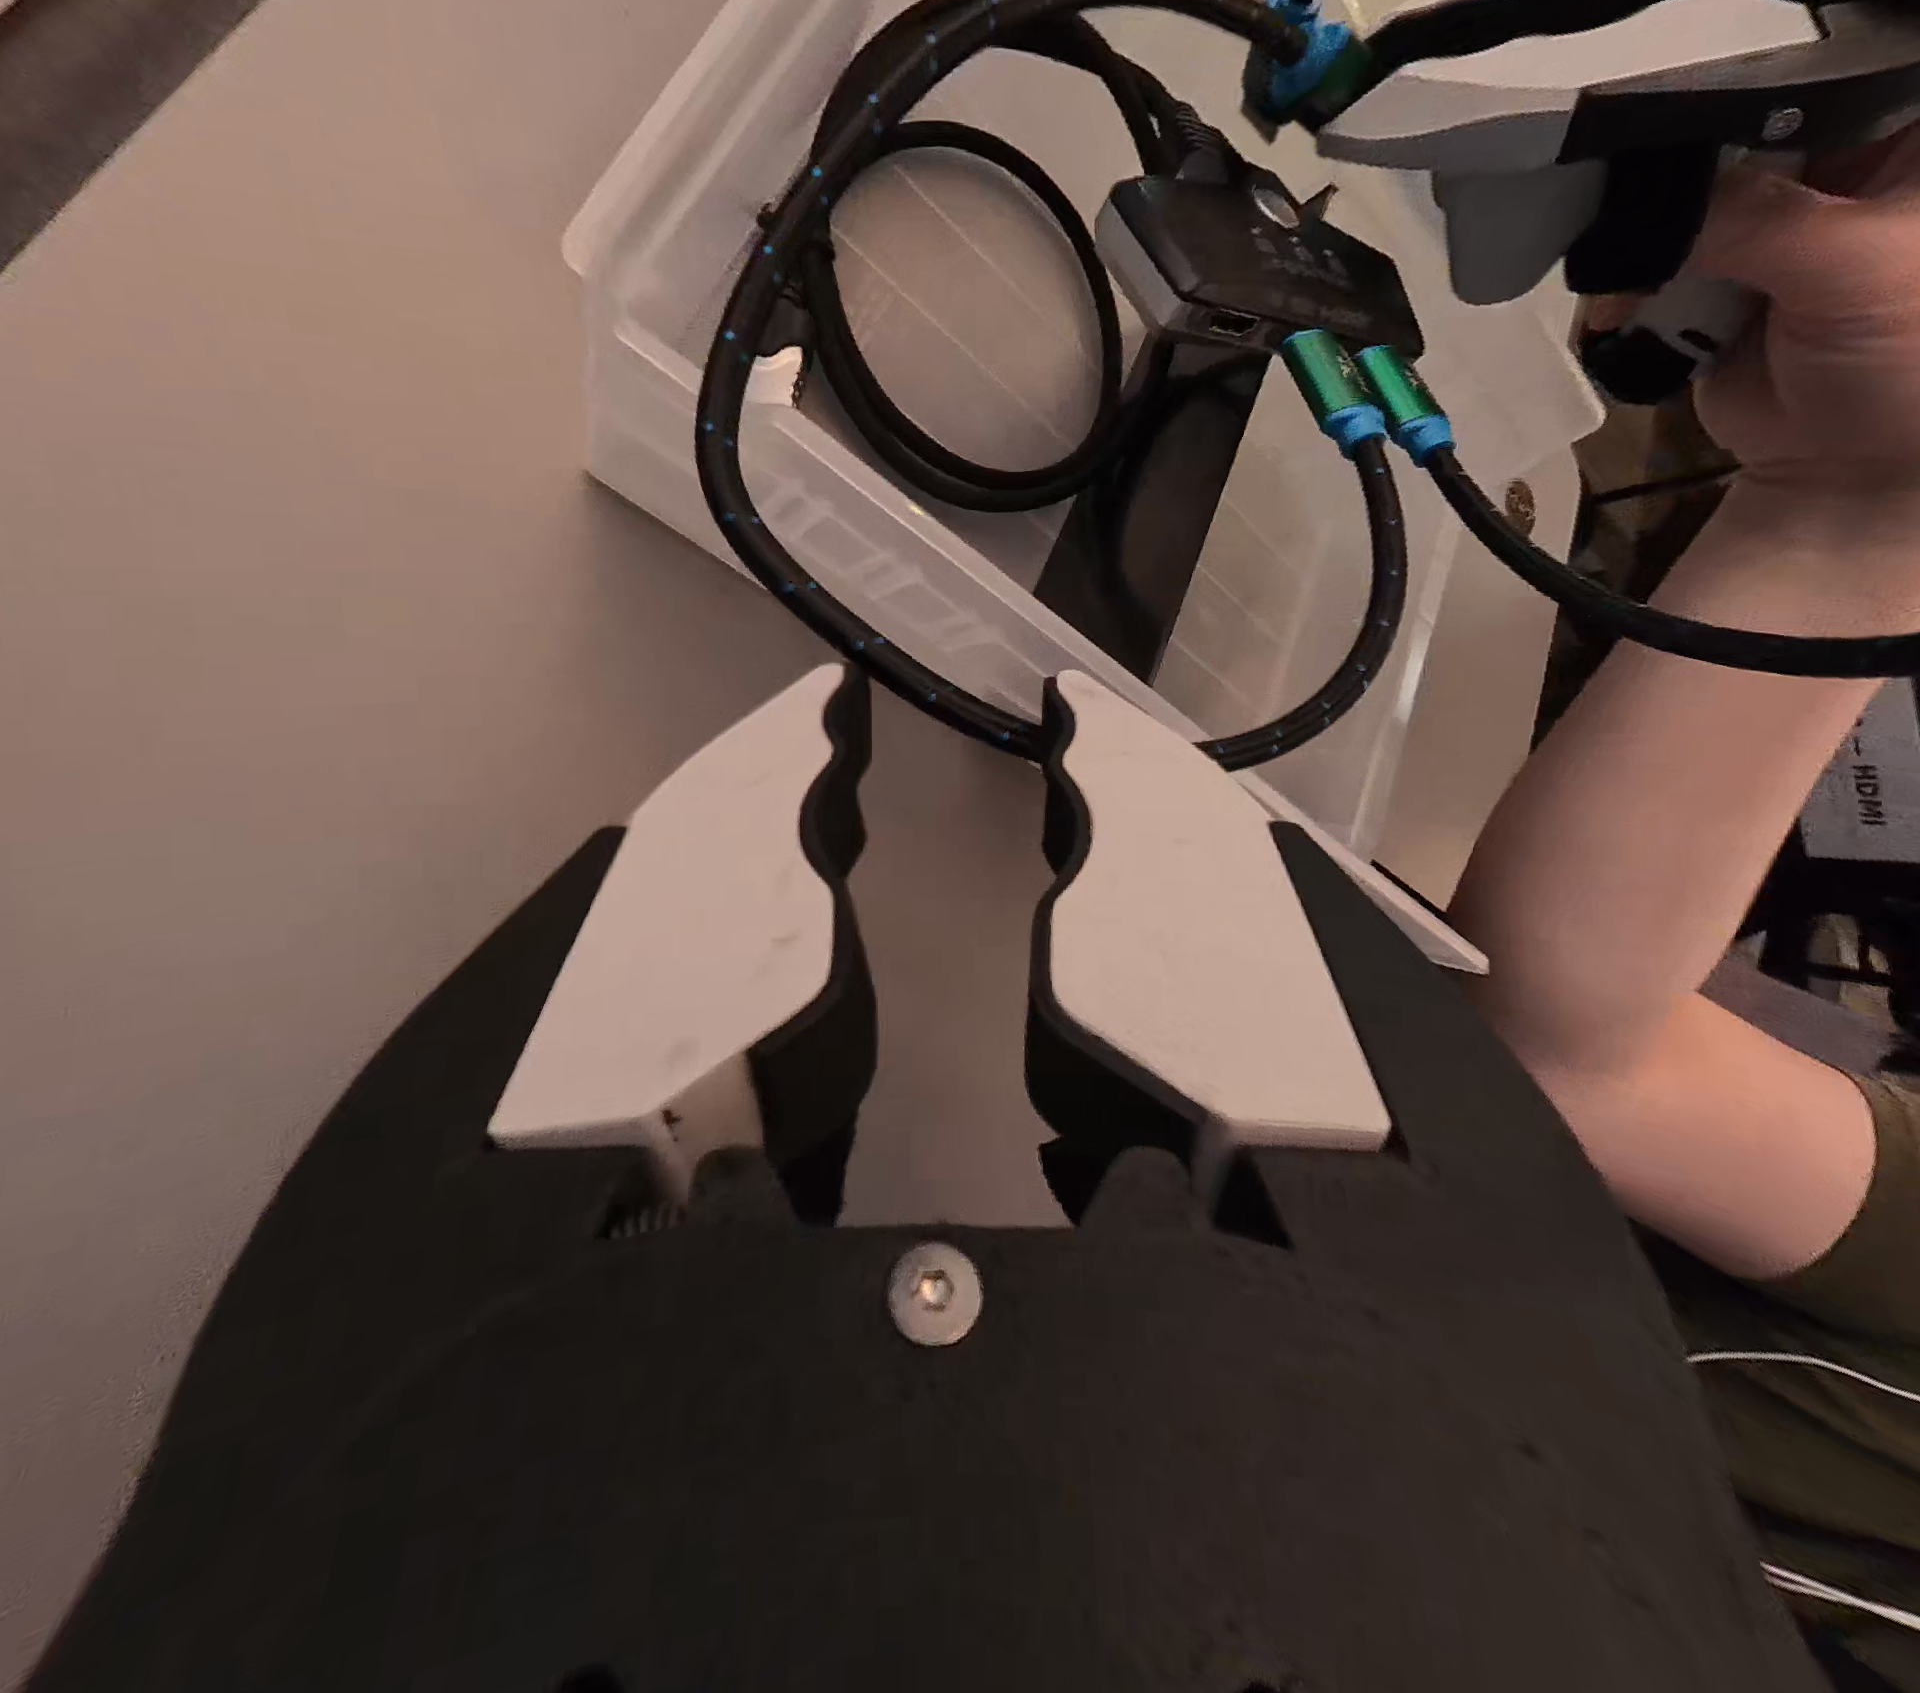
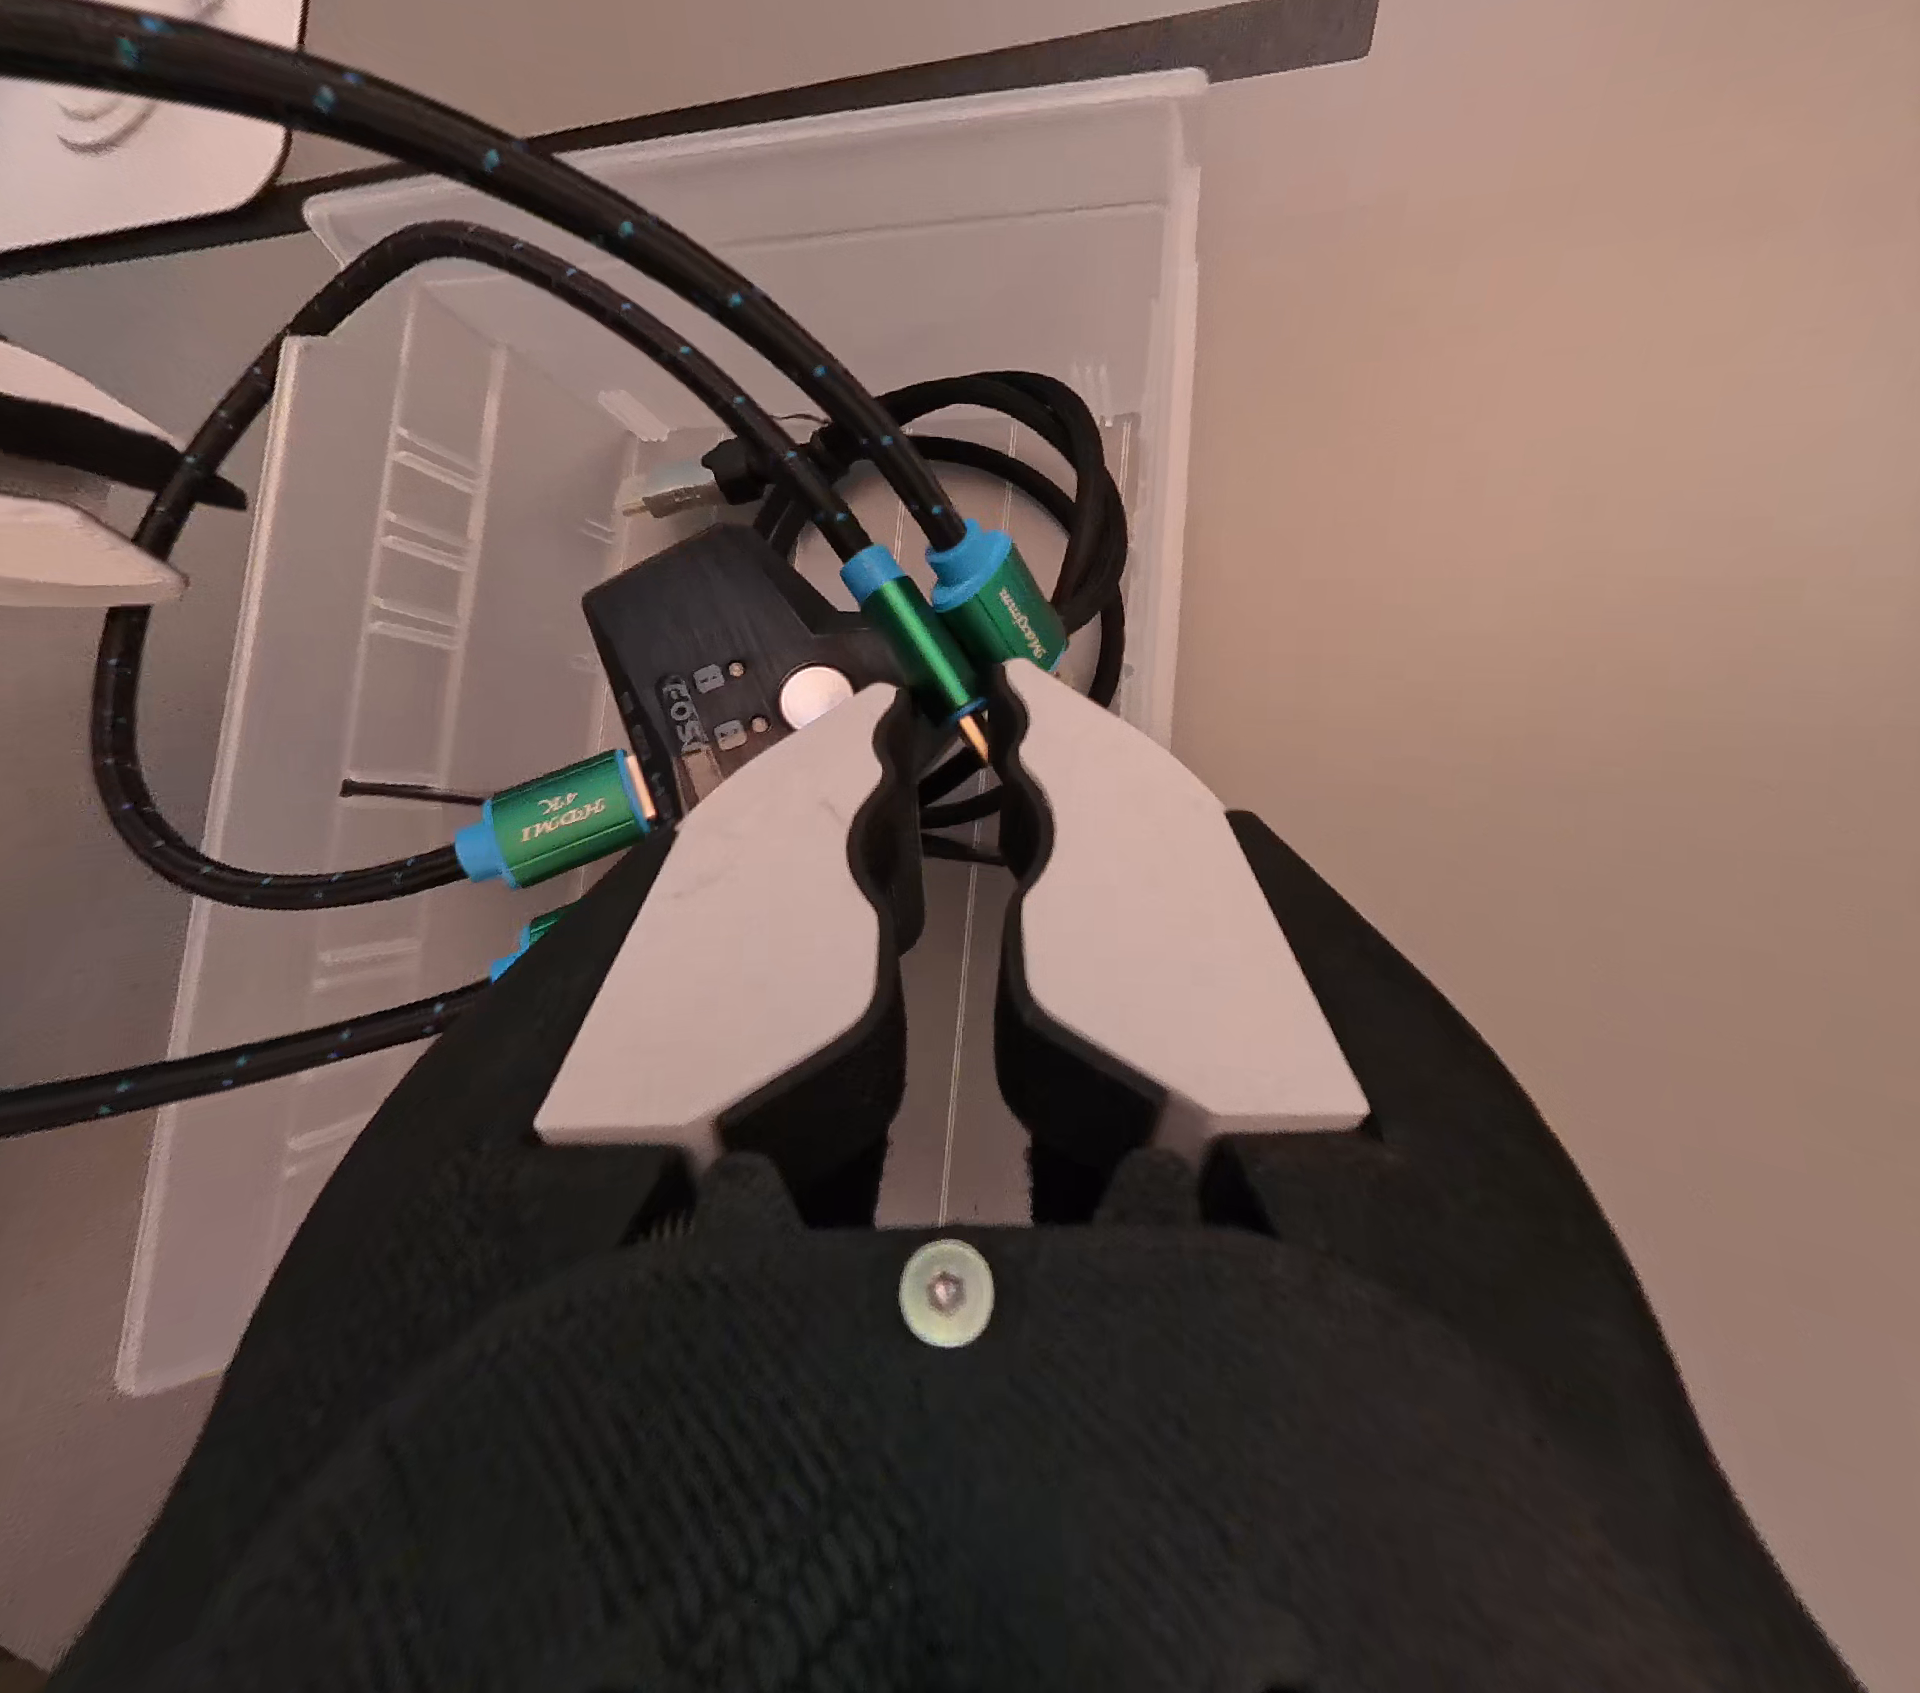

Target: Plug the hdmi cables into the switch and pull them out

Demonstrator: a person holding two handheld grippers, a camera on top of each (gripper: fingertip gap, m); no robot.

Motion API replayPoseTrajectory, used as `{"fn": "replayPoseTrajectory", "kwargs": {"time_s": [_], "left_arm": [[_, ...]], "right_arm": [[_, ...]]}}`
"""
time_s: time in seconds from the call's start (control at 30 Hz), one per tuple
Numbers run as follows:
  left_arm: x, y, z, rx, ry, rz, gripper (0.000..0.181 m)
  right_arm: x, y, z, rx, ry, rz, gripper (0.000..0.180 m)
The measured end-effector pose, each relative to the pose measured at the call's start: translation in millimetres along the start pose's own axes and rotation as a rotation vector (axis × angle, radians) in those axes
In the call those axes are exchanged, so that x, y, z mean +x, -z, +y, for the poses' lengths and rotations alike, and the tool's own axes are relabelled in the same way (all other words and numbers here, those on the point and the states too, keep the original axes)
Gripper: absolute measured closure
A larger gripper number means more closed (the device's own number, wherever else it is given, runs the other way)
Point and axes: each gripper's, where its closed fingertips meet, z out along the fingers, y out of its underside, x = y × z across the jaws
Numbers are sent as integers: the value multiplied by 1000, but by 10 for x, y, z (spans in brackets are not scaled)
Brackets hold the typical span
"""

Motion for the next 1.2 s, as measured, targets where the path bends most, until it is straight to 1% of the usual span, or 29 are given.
{"fn": "replayPoseTrajectory", "kwargs": {"time_s": [0.13, 0.23, 0.3, 0.43, 0.5, 0.53, 0.63, 0.67, 0.73, 0.87, 1.0, 1.03, 1.07, 1.17, 1.2], "left_arm": [[-67, 9, -106, 3, -53, -85, 154], [-47, 76, -270, 30, -102, -133, 156], [-31, 82, -372, 32, -139, -159, 156], [-121, 5, -467, -41, -217, -279, 159], [-186, -51, -464, -106, -264, -358, 160], [-216, -75, -476, -126, -291, -398, 161], [-248, -134, -518, -157, -353, -481, 163], [-253, -154, -521, -173, -370, -498, 164], [-258, -195, -531, -195, -392, -517, 165], [-268, -274, -583, -207, -381, -512, 168], [-362, -245, -613, -196, -365, -552, 159], [-372, -217, -628, -176, -358, -552, 153], [-369, -181, -647, -148, -347, -543, 153], [-335, -7, -691, -30, -301, -498, 143], [-307, 64, -689, 13, -287, -471, 142]], "right_arm": [[-24, -16, 127, -72, 0, -22, 165], [-35, 33, 80, -32, -20, -46, 163], [-7, 105, 55, -2, -48, -46, 154], [175, 275, -11, 100, -115, -10, 153], [282, 289, 23, 121, -181, -17, 153], [311, 249, 89, 94, -220, -37, 154], [263, 51, 351, -57, -292, -129, 157], [284, 16, 379, -81, -300, -116, 159], [303, 11, 370, -80, -279, -88, 163], [301, 1, 373, -88, -238, -52, 163], [293, 8, 383, -81, -265, -76, 162], [288, 13, 391, -83, -273, -82, 162], [280, 18, 402, -88, -276, -85, 162], [260, 34, 431, -103, -271, -86, 162], [252, 36, 438, -107, -276, -88, 162]]}}
